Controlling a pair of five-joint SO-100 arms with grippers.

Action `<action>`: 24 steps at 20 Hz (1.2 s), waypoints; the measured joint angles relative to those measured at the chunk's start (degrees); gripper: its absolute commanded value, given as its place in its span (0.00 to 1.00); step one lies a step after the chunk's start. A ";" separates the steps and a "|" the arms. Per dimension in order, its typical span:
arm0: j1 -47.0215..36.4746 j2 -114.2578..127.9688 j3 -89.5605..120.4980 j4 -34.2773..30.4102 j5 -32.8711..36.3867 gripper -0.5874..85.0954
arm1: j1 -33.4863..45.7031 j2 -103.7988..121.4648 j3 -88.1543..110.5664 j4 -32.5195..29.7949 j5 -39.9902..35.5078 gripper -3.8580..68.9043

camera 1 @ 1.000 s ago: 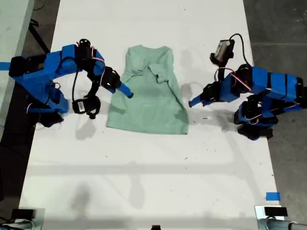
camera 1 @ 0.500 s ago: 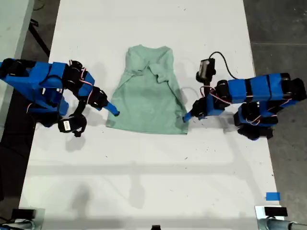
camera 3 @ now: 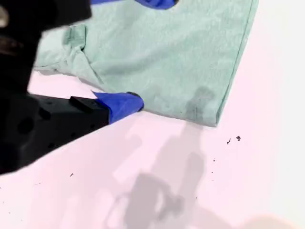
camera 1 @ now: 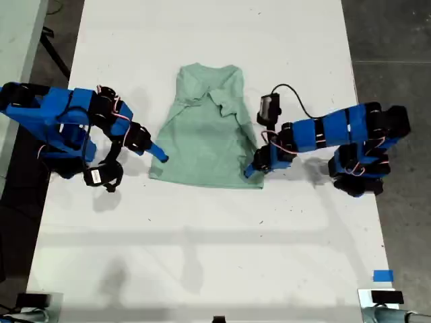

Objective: Fold t-shirt

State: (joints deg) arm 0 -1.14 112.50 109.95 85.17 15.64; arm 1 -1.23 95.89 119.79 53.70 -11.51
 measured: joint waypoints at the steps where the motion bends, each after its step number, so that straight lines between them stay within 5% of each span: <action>1: 0.00 0.00 0.35 0.00 0.00 0.42 | 0.00 -3.43 -1.23 -1.05 0.26 0.24; 4: -0.09 0.09 0.88 0.00 0.00 0.42 | -0.35 -9.23 -5.80 -2.11 0.53 0.04; 9: -0.09 0.35 1.05 -0.35 0.00 0.41 | -0.53 -8.88 -7.03 -0.79 1.14 0.04; 15: -0.09 0.79 1.67 -0.44 0.00 0.41 | -0.53 -8.35 -24.70 33.05 -1.23 0.04; 21: -0.09 1.67 1.76 -0.44 0.00 0.41 | 0.35 -17.75 -45.70 30.85 -3.16 0.03; 22: -0.09 1.85 1.93 -0.53 0.00 0.41 | 0.44 -21.36 -48.25 28.74 -3.25 0.06; 23: -0.09 2.11 2.20 -0.53 0.00 0.41 | 0.44 -24.96 -50.10 26.98 -2.90 0.31; 24: -0.09 2.29 2.37 -0.53 0.00 0.41 | 0.00 -27.86 -51.15 25.40 -2.29 0.45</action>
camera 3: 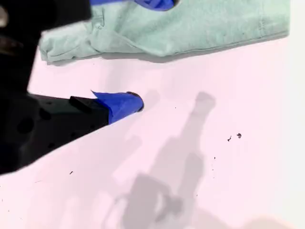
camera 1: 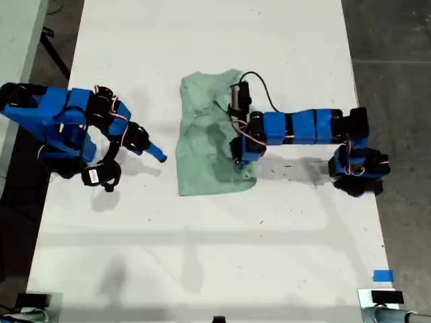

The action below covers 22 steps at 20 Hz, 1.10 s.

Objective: Fold t-shirt

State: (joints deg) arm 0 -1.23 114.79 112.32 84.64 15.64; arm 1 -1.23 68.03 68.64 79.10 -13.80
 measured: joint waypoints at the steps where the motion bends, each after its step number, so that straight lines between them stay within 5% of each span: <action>1: 0.00 0.18 0.35 0.00 0.00 0.41 | -0.35 -2.11 -1.14 -0.44 0.53 0.57; 3: 0.00 0.53 0.62 0.00 0.00 0.41 | -0.62 -2.46 -3.87 0.09 -0.97 0.52; 7: 0.00 0.62 0.62 -0.70 0.00 0.41 | 0.97 3.52 -10.46 11.43 -5.19 0.47; 13: 0.26 0.35 0.53 -1.49 -0.79 0.41 | 8.44 27.42 6.59 12.30 -8.61 0.43; 22: 7.91 -29.00 -18.54 -12.30 -6.06 0.42 | 9.14 32.08 16.26 12.30 -8.70 0.40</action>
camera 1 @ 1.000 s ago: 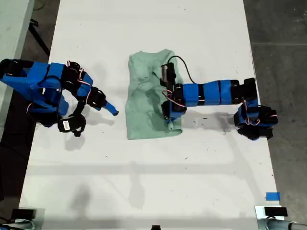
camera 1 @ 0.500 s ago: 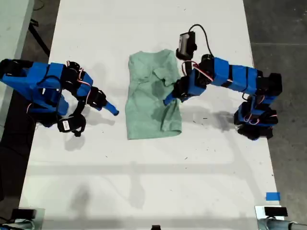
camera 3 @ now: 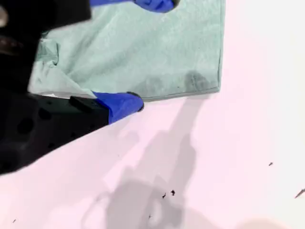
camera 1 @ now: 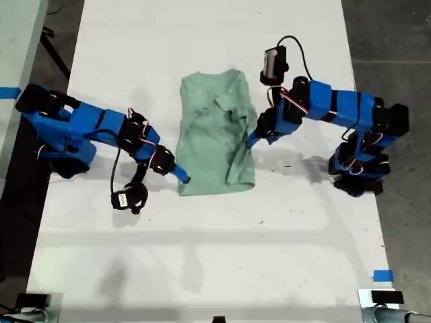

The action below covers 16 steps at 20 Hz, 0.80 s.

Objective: Fold t-shirt

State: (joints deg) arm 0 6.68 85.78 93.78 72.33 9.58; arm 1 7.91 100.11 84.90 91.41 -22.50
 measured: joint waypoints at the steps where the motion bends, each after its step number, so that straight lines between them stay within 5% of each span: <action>1: 0.09 -2.29 -0.26 -1.14 -0.62 0.42 | 0.00 0.97 1.14 0.00 0.09 0.40; 7: -0.18 -16.88 -4.13 -5.89 -4.92 0.34 | 0.00 8.88 8.00 0.00 1.49 0.38; 11: -2.90 -21.53 -7.03 -4.66 -8.44 0.01 | -0.26 14.24 12.57 -0.18 3.87 0.37; 16: -5.19 -21.71 -8.26 0.62 -10.55 0.01 | -1.14 18.72 16.96 -1.58 5.10 0.36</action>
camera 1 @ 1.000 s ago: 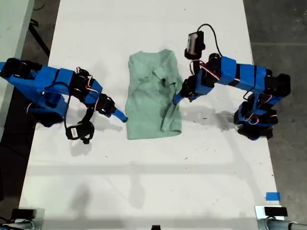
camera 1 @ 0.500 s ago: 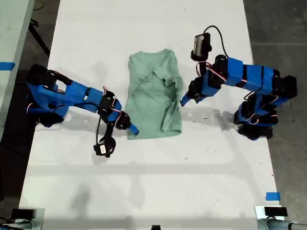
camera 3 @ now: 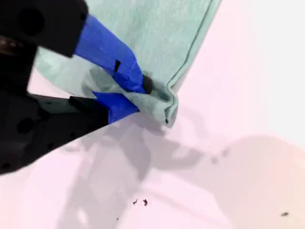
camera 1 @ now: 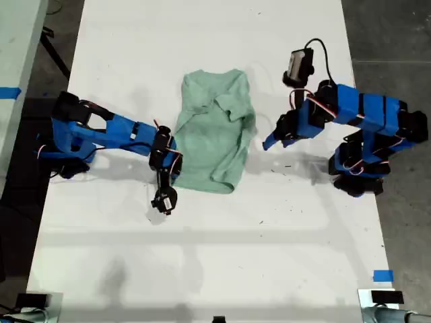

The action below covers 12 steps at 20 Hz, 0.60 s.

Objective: Fold t-shirt

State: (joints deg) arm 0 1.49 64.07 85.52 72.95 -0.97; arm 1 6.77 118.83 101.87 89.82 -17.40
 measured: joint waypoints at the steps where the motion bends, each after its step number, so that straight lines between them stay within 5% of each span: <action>1: -0.09 0.97 0.35 1.58 0.00 0.01 | 0.00 0.00 0.26 -0.35 0.00 0.36; 5: -1.49 8.35 3.08 7.38 0.09 0.01 | 0.00 0.79 2.11 -1.49 0.26 0.35; 12: -3.16 11.34 -6.06 9.49 10.81 0.01 | -0.44 2.20 3.43 -2.20 0.97 0.35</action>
State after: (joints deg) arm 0 -1.67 75.41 79.45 82.44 9.84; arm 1 6.33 121.03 105.29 87.63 -16.44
